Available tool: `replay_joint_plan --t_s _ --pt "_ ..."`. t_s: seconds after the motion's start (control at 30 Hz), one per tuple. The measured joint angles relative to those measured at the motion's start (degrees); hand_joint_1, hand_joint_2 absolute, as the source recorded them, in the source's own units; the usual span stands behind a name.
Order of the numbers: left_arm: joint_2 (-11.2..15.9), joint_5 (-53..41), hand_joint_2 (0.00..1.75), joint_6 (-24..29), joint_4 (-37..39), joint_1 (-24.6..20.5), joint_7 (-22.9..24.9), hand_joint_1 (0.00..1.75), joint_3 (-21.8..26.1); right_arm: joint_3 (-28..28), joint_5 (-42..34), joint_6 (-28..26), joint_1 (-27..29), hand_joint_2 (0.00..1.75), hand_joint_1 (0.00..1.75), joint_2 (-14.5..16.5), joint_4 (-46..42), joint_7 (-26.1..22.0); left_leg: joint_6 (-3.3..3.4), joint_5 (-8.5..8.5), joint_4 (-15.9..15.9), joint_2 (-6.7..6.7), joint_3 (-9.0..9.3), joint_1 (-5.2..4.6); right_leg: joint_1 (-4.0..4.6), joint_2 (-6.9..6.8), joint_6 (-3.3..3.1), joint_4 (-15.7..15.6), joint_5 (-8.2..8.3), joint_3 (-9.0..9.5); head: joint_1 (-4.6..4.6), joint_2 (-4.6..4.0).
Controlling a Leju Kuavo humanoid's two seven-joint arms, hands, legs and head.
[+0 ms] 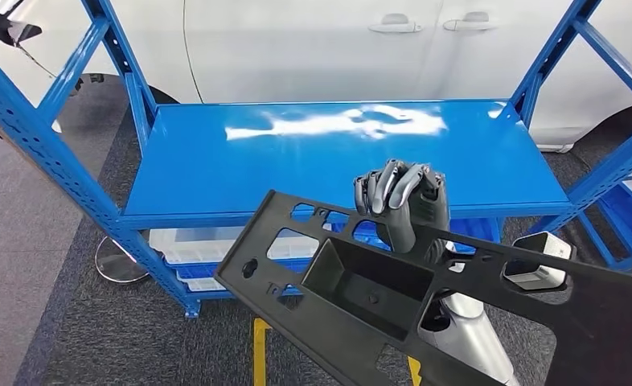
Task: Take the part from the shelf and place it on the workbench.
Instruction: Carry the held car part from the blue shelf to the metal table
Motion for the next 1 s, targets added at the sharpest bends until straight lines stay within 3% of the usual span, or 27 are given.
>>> replay_joint_plan --t_s 0.03,0.07,0.13,0.2,0.27,0.33,0.37,0.43,0.5,0.53,0.57,0.63,0.7,0.73,0.77,0.83,0.87,0.9,0.97,1.0 --pt "0.0 0.1 1.75 0.1 0.0 0.1 -0.1 0.00 0.0 0.0 -0.5 0.2 0.0 1.75 1.75 -0.3 0.2 -0.2 -0.01 0.61 0.1 0.02 -0.86 -0.06 -0.01 0.00 0.00 1.9 -0.14 0.20 0.00 0.00" --pt "0.1 0.2 1.75 0.1 0.0 0.1 -0.2 0.00 0.1 0.0 -0.9 0.3 -0.1 1.75 1.75 -0.5 0.3 -0.3 -0.05 1.20 0.2 0.02 -1.70 -0.12 0.01 0.00 -0.12 1.8 0.84 1.39 0.01 0.01" --pt "0.1 0.1 1.75 0.1 0.0 0.2 -0.4 0.00 0.1 0.0 -1.6 0.6 -0.3 1.75 1.75 -0.9 0.6 -0.7 -0.19 2.30 0.3 -0.04 -3.11 -0.24 0.18 0.04 -0.80 -4.3 3.41 6.83 0.01 0.02" --pt "0.0 0.0 1.75 0.0 0.0 0.2 -0.4 0.00 0.0 -0.1 -1.9 0.7 -0.7 1.75 1.75 -1.2 0.6 -1.1 -0.63 3.26 0.3 -0.12 -3.84 -0.37 0.63 0.06 -1.73 -12.6 3.32 12.73 -0.07 0.02" --pt "0.0 0.0 1.75 0.1 0.0 0.3 -0.3 0.00 0.0 -0.1 -2.1 0.7 -0.9 1.75 1.75 -1.5 0.6 -1.3 -1.34 4.27 0.0 -0.13 -3.99 -0.26 1.12 0.08 -2.39 -16.4 2.71 14.77 0.17 0.01" --pt "0.1 0.0 1.75 0.4 0.1 0.5 0.0 0.00 0.0 -0.2 -2.1 0.7 -0.9 1.75 1.75 -1.7 0.6 -1.3 -2.01 4.65 -0.2 -0.14 -4.24 -0.18 0.99 -0.03 -3.11 -17.0 3.90 14.23 0.47 0.01" --pt "0.1 0.0 1.75 0.6 0.1 0.6 0.1 0.00 0.0 -0.2 -2.1 0.7 -0.9 1.75 1.75 -1.8 0.6 -1.3 -2.23 3.52 0.6 -0.17 -4.67 -0.19 0.84 -0.15 -3.58 -17.2 4.62 13.77 0.38 0.01" --pt "0.2 0.1 1.75 0.7 0.2 0.7 0.2 0.00 0.0 -0.2 -2.1 0.6 -0.9 1.75 1.75 -1.9 0.7 -1.2 -2.52 -1.66 5.6 -0.21 -6.23 -0.10 0.75 -0.35 -4.22 -17.5 6.06 12.46 0.19 0.01" --pt "0.3 0.3 1.75 1.1 0.2 0.7 0.2 0.00 0.0 -0.2 -1.9 0.5 -0.6 1.75 1.75 -1.9 0.9 -1.3 -2.85 -6.35 13.2 -0.20 -7.85 -0.03 0.91 -0.37 -4.39 -17.3 7.35 10.73 0.08 0.01" --pt "0.3 0.3 1.75 1.3 0.2 0.7 0.2 0.00 0.0 -0.3 -1.9 0.4 -0.5 1.75 1.75 -1.9 1.1 -1.3 -2.98 -6.82 15.7 -0.20 -7.93 -0.02 0.97 -0.39 -4.37 -17.2 7.95 9.81 0.09 0.01" --pt "0.4 0.4 1.75 1.4 0.2 0.7 0.2 0.00 0.0 -0.3 -1.8 0.4 -0.3 1.75 1.75 -2.0 1.3 -1.4 -3.06 -6.02 16.5 -0.20 -7.17 -0.01 0.99 -0.41 -4.30 -16.9 8.50 8.87 0.07 0.00" --pt "0.5 0.4 1.75 1.5 0.2 0.7 0.1 0.00 0.0 -0.5 -1.8 0.4 -0.1 1.75 1.75 -2.0 1.6 -1.7 -2.97 -3.12 11.8 -0.19 -2.62 -0.01 0.98 -0.40 -4.02 -16.2 9.39 7.04 0.07 0.00" --pt "0.8 0.4 1.75 1.6 0.2 0.6 0.0 0.00 0.0 -0.7 -1.9 0.6 0.1 1.75 1.75 -2.0 1.7 -1.9 -2.60 -3.15 3.7 -0.23 3.05 -0.19 1.10 -0.39 -3.52 -15.3 10.06 5.63 0.09 0.01" --pt "0.9 0.3 1.75 1.6 0.2 0.6 -0.2 0.00 0.0 -0.9 -2.0 0.7 0.2 1.75 1.75 -2.0 1.8 -2.0 -2.36 -3.82 1.0 -0.28 4.63 -0.32 1.13 -0.43 -3.21 -15.0 10.40 5.27 0.09 0.02" --pt "1.0 0.3 1.75 1.6 0.2 0.6 -0.3 0.00 0.0 -1.0 -2.0 0.7 0.3 1.75 1.75 -2.0 1.9 -2.0 -2.06 -4.38 -0.3 -0.32 5.16 -0.49 1.13 -0.46 -2.89 -14.9 10.78 5.08 0.02 0.02" --pt "1.1 0.2 1.75 1.7 0.2 0.7 -0.3 0.00 0.0 -1.4 -2.2 0.8 0.6 1.75 1.75 -2.0 2.2 -2.0 -1.34 -3.66 -0.6 -0.27 4.55 -0.41 1.03 -0.42 -2.25 -14.8 11.28 4.86 -0.12 0.02" --pt "1.2 0.1 1.75 1.7 0.2 0.7 -0.3 0.00 0.0 -1.6 -2.4 0.8 0.8 1.75 1.75 -2.0 2.3 -2.0 -0.88 -3.06 -0.7 -0.14 4.09 -0.30 0.95 -0.29 -1.95 -14.2 10.40 4.40 -0.14 0.01" --pt "1.2 0.1 1.75 1.7 0.2 0.8 -0.2 0.00 0.0 -1.9 -2.4 0.9 0.9 1.75 1.75 -2.0 2.5 -2.0 -0.49 -2.36 -0.8 0.01 3.49 -0.16 0.84 -0.16 -1.63 -12.5 8.44 3.63 -0.06 0.01" --pt "1.2 0.0 1.75 1.7 0.2 0.8 -0.1 0.00 -0.1 -2.5 -2.6 0.9 1.2 1.75 1.75 -2.1 2.8 -2.0 -0.06 -0.99 -0.8 0.22 1.91 -0.14 0.49 0.00 -1.06 -6.0 2.62 1.40 0.04 0.01" --pt "1.2 0.0 1.75 1.7 0.2 0.8 -0.1 0.00 -0.1 -2.7 -2.7 0.9 1.3 1.75 1.75 -2.1 2.9 -2.0 -0.06 -0.31 -0.7 0.25 1.05 -0.15 0.33 0.01 -0.81 -2.2 0.48 0.46 0.05 0.02"
